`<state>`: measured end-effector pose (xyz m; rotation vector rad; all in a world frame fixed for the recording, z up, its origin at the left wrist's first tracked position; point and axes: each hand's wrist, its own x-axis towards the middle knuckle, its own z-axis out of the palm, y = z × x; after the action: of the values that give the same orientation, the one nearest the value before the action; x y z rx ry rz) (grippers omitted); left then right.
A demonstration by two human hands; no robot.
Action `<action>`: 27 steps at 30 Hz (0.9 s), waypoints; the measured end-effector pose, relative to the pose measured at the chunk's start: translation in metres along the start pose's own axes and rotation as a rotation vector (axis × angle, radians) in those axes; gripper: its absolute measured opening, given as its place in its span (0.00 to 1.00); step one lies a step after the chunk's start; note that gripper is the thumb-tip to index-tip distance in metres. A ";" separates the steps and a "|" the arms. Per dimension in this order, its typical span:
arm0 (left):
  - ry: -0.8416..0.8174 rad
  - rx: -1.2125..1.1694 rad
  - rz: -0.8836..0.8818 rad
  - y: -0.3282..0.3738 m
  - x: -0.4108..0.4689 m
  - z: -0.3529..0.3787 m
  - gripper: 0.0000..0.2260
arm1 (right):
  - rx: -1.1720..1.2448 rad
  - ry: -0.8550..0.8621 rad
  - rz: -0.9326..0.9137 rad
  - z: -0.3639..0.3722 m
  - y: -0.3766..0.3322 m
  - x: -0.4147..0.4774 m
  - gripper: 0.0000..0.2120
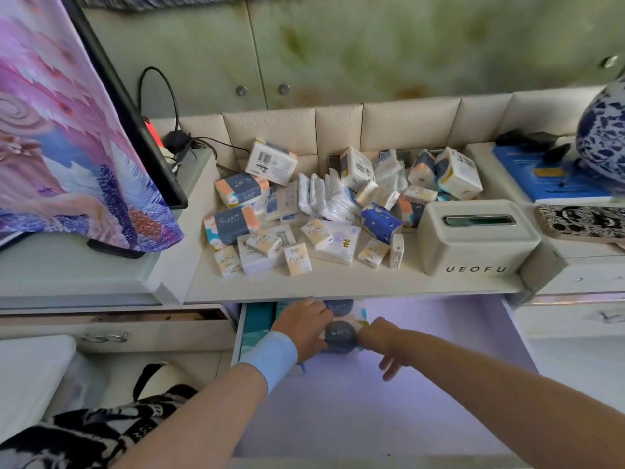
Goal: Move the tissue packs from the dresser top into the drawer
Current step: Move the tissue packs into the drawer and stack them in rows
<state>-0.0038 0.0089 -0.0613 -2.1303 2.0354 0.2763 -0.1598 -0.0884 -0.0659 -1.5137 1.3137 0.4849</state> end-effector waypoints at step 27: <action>-0.186 -0.063 -0.134 -0.026 -0.010 0.011 0.21 | 0.177 -0.007 -0.289 0.007 0.001 0.001 0.37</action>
<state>0.0213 0.0224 -0.0697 -2.1748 1.7963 0.5041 -0.1584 -0.0825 -0.0701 -1.5187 1.0790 0.1833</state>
